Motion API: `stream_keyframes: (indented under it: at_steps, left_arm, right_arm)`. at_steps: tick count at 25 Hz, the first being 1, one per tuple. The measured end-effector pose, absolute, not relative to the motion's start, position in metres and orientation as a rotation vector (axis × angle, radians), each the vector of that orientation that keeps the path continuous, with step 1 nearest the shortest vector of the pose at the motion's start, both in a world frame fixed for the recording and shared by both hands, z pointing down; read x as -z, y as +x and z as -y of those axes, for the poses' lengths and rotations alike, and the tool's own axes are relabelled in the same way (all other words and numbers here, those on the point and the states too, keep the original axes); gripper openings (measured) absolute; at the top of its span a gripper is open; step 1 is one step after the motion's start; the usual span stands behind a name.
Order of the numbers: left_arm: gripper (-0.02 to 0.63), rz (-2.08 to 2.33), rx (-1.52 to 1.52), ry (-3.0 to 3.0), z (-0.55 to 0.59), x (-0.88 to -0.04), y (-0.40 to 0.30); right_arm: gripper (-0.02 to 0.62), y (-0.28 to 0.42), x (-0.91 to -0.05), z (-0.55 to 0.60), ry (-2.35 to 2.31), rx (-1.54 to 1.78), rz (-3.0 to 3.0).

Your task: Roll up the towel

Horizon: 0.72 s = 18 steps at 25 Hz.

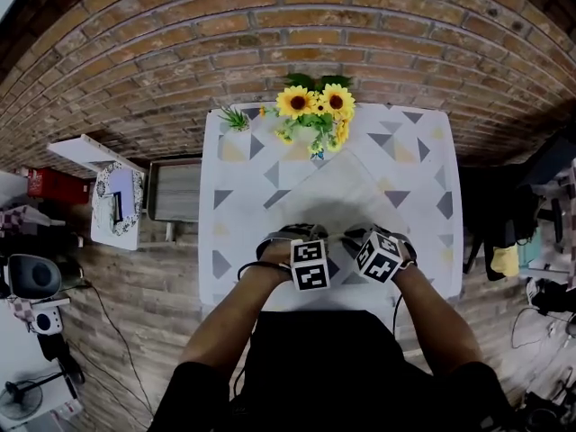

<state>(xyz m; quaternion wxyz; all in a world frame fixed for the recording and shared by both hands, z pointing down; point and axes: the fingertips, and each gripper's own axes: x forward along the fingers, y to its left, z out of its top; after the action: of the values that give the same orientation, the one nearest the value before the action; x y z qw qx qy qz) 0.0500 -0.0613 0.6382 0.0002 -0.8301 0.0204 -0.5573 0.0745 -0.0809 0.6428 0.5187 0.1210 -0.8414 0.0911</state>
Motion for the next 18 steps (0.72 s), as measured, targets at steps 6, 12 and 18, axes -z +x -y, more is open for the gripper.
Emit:
stream_keyframes:
  at_steps: [6,12,18]
  left_arm:
    - [0.158,-0.164,1.771,-2.611,0.087,-0.641,0.043]
    - [0.158,-0.213,1.732,-2.603,0.104,-0.632,0.043]
    - [0.156,-0.196,1.740,-2.614,0.112,-0.640,0.046]
  right_arm:
    - [0.074,0.077,-0.643,0.104,0.347,-0.245,2.004]
    - [0.072,0.081,-0.647,0.128,0.414,-0.256,1.989]
    - [0.084,0.078,-0.626,0.129,0.409,-0.241,2.047]
